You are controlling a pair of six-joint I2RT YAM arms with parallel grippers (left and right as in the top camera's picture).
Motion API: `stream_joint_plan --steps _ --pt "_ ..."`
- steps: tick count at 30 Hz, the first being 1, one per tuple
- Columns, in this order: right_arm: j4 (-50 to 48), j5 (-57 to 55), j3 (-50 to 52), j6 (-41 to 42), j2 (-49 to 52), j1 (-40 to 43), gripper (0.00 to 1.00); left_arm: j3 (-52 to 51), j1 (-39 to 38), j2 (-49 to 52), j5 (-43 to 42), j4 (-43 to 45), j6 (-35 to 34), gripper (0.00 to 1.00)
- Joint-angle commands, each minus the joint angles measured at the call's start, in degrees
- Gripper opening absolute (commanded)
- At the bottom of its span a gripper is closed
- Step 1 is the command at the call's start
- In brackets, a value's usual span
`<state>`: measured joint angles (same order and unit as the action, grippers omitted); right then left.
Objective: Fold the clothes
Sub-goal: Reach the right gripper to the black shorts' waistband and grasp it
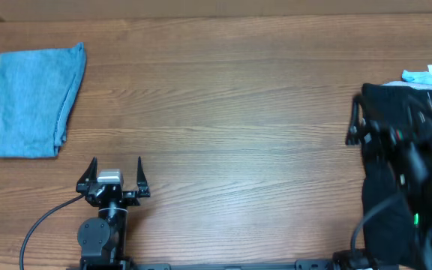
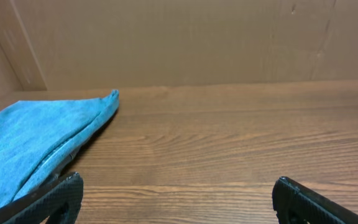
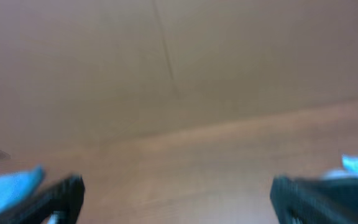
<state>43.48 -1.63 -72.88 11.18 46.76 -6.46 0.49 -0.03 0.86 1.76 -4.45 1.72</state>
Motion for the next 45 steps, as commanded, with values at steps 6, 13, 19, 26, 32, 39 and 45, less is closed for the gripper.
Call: stream_joint_plan --steps 6,13,19,26,32,39,45 --pt "20.9 -12.4 -32.7 -7.1 43.8 5.6 1.0 -0.2 -0.4 -0.6 -0.5 0.2 0.9 1.0" --pt "21.4 -10.9 -33.9 -7.1 58.2 13.1 0.98 -0.2 -0.4 -0.6 -0.5 0.2 0.9 1.0" --pt "21.4 -7.3 -33.9 -7.9 68.3 16.2 0.84 -0.2 -0.4 -0.6 -0.5 0.2 0.9 1.0" --pt "14.9 -11.0 -33.9 -11.5 77.5 16.8 0.82 -0.2 -0.4 -0.6 -0.5 0.2 0.9 1.0" --pt "9.6 -12.1 -32.2 -11.6 77.7 18.3 0.78 -0.2 -0.4 -0.6 -0.5 0.2 0.9 1.0" --pt "0.1 -11.7 -22.1 -11.6 77.7 18.8 0.72 -0.2 -0.4 -0.6 -0.5 0.2 0.9 1.0" --pt "-6.2 -11.8 -16.3 -11.6 77.7 18.9 0.7 -0.2 -0.4 -0.6 -0.5 0.2 0.9 1.0"
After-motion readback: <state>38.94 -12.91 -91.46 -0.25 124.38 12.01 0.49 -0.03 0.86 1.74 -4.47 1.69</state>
